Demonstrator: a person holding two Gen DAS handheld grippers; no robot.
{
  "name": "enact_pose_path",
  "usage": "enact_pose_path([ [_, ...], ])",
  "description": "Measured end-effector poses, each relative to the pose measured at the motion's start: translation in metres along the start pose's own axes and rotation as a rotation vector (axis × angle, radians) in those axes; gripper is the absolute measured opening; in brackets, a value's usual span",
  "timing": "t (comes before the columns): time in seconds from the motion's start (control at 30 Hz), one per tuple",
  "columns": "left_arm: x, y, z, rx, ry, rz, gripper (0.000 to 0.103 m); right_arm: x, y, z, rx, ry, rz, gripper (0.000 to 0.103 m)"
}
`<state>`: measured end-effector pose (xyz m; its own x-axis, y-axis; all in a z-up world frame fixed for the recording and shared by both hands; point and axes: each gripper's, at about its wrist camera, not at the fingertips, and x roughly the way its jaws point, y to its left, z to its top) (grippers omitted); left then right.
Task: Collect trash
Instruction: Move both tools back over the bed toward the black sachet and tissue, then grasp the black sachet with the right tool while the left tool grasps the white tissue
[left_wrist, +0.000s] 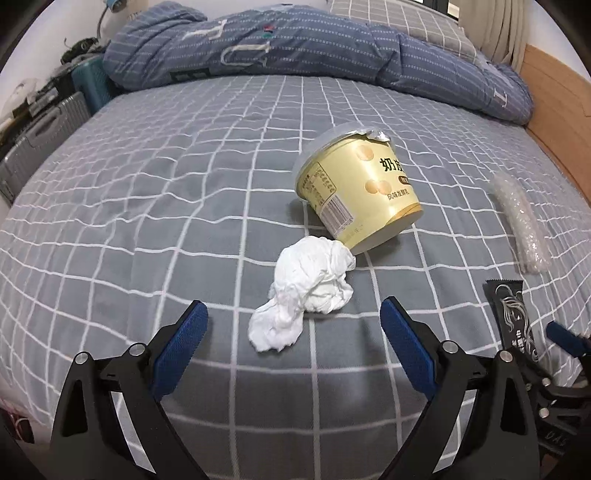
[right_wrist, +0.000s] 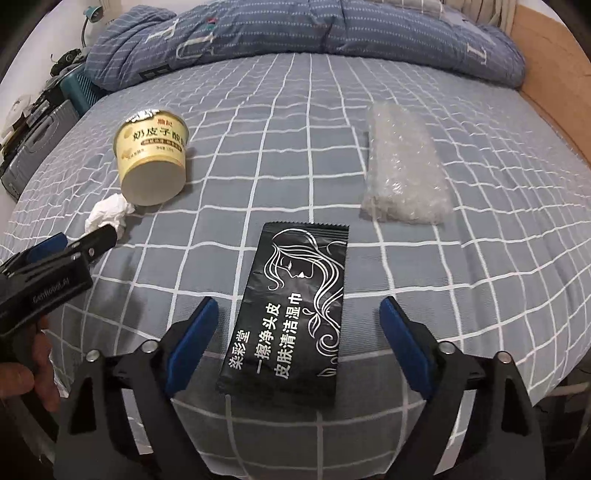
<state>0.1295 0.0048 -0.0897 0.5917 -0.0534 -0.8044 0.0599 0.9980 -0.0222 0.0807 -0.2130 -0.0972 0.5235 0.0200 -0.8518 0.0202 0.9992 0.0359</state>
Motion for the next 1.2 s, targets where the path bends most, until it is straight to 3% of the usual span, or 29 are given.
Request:
enact_pose_path([
  [0.17,0.013,-0.001,0.006,0.02,0.017,0.009,0.073,0.008,0.0,-0.001,0.003,0.013,0.007,0.071],
  [0.27,0.018,-0.002,0.007,0.033,0.023,0.016,0.065,0.008,0.002,-0.001,0.009,0.006,0.013,0.059],
  [0.4,0.024,-0.003,0.009,0.035,0.036,0.013,0.051,0.007,-0.001,0.001,0.027,-0.002,0.028,0.056],
  [0.47,0.026,-0.004,0.009,0.038,0.048,0.007,0.038,0.007,0.0,0.002,0.019,-0.002,0.027,0.053],
  [0.63,0.027,-0.004,0.007,0.047,0.058,0.0,0.021,0.008,0.002,0.001,0.002,0.002,0.027,0.045],
  [0.73,0.026,-0.003,0.006,0.033,0.062,-0.016,0.016,0.006,0.002,0.002,0.002,-0.007,0.026,0.039],
  [1.2,0.007,-0.006,0.007,0.03,0.049,-0.021,0.016,-0.006,0.001,0.003,0.003,-0.035,0.014,0.037],
])
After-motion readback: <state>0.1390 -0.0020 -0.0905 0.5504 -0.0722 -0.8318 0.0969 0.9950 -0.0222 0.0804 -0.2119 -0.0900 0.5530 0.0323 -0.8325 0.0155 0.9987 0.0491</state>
